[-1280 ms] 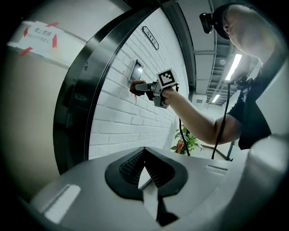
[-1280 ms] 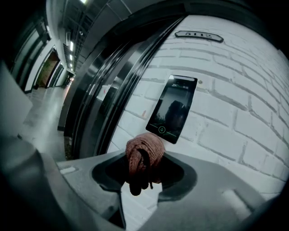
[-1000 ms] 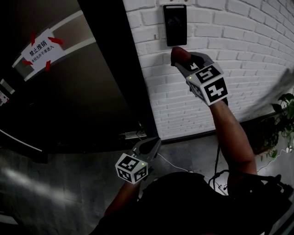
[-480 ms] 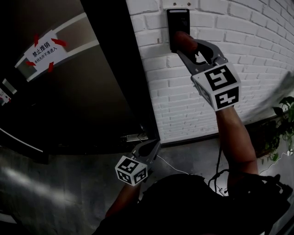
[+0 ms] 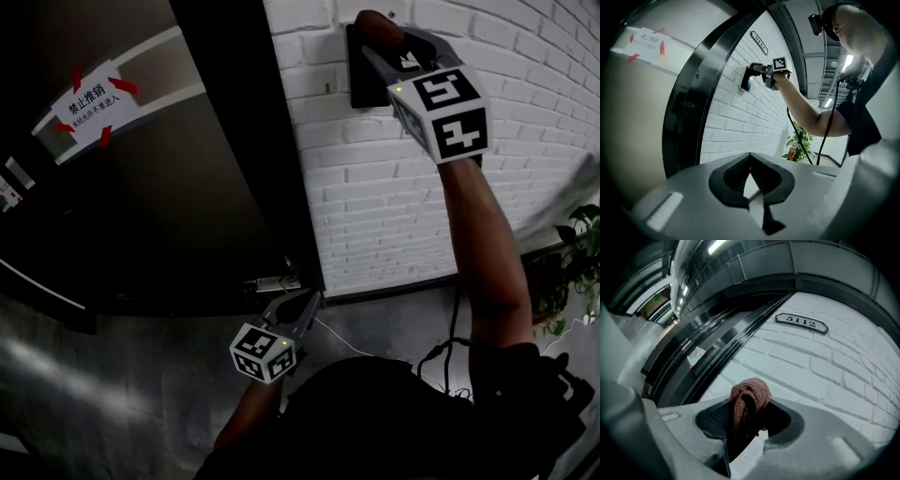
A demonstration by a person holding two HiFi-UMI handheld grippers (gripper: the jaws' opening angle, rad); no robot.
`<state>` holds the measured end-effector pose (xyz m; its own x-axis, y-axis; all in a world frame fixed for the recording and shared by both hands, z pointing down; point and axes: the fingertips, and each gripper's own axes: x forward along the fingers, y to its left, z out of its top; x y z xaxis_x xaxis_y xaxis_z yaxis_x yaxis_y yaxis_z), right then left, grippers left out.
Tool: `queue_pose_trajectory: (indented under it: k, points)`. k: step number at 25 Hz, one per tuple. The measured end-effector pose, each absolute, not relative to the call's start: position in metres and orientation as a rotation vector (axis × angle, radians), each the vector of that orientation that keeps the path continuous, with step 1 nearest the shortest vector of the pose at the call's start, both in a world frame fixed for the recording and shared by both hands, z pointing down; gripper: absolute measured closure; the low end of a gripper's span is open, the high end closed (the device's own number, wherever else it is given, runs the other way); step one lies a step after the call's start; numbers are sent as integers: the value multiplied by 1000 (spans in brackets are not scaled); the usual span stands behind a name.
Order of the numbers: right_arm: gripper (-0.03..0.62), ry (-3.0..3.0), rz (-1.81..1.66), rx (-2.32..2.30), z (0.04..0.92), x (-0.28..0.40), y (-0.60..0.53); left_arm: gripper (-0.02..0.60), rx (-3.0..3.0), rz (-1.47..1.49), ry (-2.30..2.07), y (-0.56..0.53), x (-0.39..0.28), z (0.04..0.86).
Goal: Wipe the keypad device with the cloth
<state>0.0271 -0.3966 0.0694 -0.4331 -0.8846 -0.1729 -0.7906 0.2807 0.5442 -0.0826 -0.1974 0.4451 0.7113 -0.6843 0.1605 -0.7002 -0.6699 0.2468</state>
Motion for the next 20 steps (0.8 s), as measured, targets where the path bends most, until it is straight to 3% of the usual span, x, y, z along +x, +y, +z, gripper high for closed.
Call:
queue_pose_trajectory:
  k: [20]
  points:
    - [439,-2379,-831,1590,86,23,-414,565,2626,88,-1055,-202,-75,448]
